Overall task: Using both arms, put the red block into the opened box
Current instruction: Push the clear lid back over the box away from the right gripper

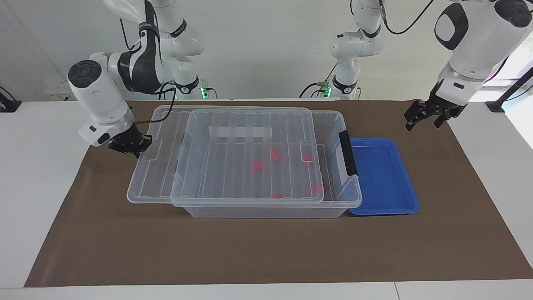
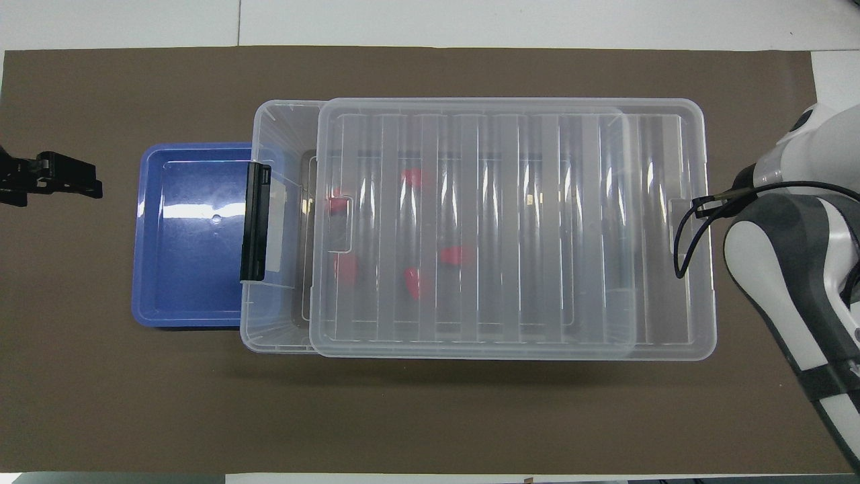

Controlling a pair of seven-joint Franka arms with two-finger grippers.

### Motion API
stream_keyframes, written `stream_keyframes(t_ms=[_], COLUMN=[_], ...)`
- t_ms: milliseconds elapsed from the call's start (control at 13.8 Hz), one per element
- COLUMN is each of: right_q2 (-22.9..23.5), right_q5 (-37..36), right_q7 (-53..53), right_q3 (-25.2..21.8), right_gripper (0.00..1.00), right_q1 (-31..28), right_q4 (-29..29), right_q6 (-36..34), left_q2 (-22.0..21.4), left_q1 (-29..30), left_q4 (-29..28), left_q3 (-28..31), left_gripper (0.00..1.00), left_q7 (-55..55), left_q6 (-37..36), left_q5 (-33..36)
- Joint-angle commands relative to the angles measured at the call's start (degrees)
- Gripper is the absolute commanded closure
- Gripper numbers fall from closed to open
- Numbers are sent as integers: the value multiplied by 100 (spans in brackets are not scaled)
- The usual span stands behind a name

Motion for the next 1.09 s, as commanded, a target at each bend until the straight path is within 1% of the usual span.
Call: stream_keyframes(t_ms=[0,145,290,652,1014], right_q2=[-117,-56,-30,-30,-38], right_q5=[47,56,125,152,152], right_q7=[358,516,657,1070,1149], right_q3=[228,316,360,659,721], right_gripper=[100,100,100,100,100], right_q1=[-36,-36,-9,-9,0], right_q4=[-243,-243,-278,-313,-322], right_q6=[165,165,340,403,412], left_q2=[-158,-158,-158,-158,-158], left_q1=[-3,15,23,41,50], left_q4=[-156,-156,-156,-156,-156], left_q3=[18,18,18,18,18], left_gripper=[0,0,0,0,0], left_q7=[13,13,13,13,13], left_q6=[-15,-15,-15,-15,-15], left_q5=[48,48,48,48,48])
